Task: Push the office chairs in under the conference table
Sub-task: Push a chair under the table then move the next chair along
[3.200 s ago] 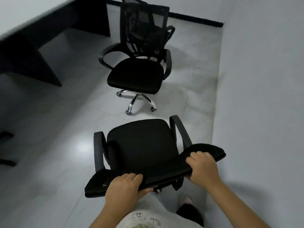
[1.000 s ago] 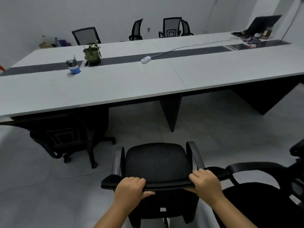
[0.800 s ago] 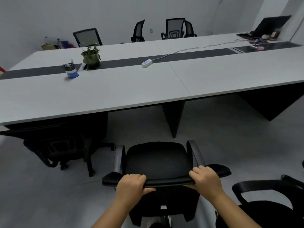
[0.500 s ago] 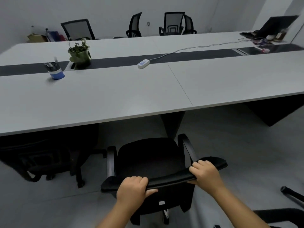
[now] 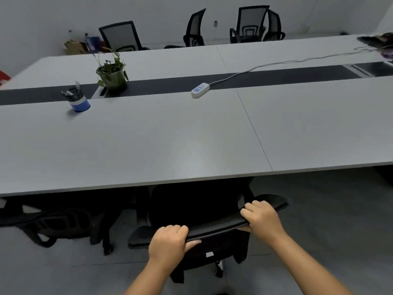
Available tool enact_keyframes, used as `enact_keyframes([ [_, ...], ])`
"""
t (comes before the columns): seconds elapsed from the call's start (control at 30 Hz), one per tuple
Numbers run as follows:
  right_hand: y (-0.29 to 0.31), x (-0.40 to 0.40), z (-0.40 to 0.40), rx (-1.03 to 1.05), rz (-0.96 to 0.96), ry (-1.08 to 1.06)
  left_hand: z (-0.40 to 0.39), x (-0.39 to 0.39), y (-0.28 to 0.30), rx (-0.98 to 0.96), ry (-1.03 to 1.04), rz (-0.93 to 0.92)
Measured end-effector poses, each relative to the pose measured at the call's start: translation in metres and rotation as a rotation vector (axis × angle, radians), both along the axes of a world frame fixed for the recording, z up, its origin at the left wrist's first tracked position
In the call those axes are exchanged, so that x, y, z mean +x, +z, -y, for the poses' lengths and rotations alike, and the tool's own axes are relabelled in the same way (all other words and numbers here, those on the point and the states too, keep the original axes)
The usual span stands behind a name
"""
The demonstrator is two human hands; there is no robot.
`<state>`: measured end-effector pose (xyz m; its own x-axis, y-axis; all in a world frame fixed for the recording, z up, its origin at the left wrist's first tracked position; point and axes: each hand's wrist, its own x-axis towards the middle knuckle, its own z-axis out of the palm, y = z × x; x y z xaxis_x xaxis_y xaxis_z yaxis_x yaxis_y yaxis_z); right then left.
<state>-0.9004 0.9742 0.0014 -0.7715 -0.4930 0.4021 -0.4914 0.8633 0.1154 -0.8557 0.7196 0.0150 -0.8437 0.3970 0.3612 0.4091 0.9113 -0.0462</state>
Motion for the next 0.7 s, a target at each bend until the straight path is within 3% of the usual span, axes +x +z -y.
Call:
enact_keyframes([
  [0.17,0.011,-0.042,0.0,-0.071,-0.002,0.088,-0.003,-0.032,0.004,-0.006,0.035,-0.051],
  [0.33,0.011,-0.052,0.027,-0.128,0.095,0.039,0.026,-0.068,0.009,-0.062,0.005,-0.063],
  [0.7,0.007,-0.068,0.047,-0.089,0.105,-0.108,0.052,-0.115,0.009,0.009,-0.149,-0.092],
])
